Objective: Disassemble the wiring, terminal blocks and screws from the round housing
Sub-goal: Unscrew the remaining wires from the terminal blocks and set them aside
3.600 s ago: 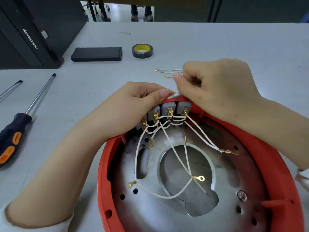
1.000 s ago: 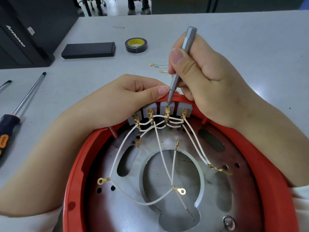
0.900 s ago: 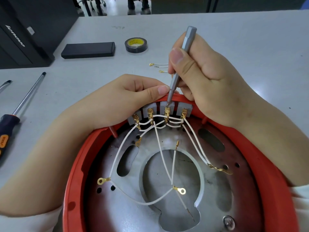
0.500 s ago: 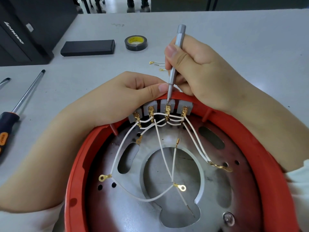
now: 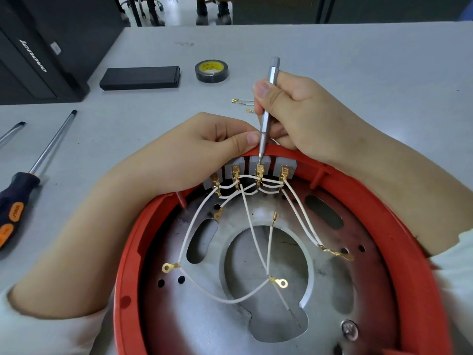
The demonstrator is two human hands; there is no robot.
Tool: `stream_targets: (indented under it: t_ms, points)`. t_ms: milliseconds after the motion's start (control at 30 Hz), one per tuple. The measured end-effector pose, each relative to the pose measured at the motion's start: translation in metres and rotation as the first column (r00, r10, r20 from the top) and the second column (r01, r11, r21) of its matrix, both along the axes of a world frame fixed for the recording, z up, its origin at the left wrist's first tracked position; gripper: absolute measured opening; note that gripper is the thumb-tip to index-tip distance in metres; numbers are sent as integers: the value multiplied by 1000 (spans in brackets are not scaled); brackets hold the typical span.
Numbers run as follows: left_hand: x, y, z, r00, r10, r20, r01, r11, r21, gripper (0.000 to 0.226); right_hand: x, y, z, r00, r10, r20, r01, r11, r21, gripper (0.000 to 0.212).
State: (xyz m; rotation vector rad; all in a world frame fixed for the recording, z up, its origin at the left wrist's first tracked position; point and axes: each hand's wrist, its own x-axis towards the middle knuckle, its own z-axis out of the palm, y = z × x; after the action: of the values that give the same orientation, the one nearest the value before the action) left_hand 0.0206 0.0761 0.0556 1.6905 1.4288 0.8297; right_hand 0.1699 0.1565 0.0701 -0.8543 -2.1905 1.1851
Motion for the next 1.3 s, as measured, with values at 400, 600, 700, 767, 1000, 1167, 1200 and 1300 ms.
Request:
stream_targets:
  t_ms: [400, 600, 700, 767, 1000, 1167, 1200, 1300]
  points:
    - [0, 0, -2, 999, -28, -24, 29, 999, 46, 24, 2, -1, 10, 995, 65, 79, -61, 997, -47, 32]
    - [0, -1, 0, 999, -9, -36, 10, 999, 40, 34, 11, -11, 6, 994, 103, -47, -100, 993, 61, 25]
    - [-1, 0, -1, 1000, -9, -23, 10, 1000, 22, 39, 12, -17, 6, 989, 135, -62, -128, 987, 101, 22]
    - [-1, 0, 0, 999, -7, -31, 7, 1000, 17, 36, 13, -21, 6, 987, 145, -62, -135, 980, 146, 20]
    - [2, -3, 1, 998, -22, -62, 27, 997, 71, 28, 17, -30, 5, 997, 76, 5, -71, 910, 409, 13]
    - [0, 0, 0, 1000, 6, -2, -6, 1000, 1, 27, 18, -16, 6, 995, 32, -99, -23, 995, 94, 25]
    - [0, 0, -1, 1000, 9, 5, -9, 1000, -6, 26, 17, -15, 5, 992, 20, -124, -12, 998, 61, 26]
    - [-1, 0, -1, 1000, 11, 19, -10, 1000, -22, 28, 14, -14, 2, 987, 2, -162, 4, 999, 40, 27]
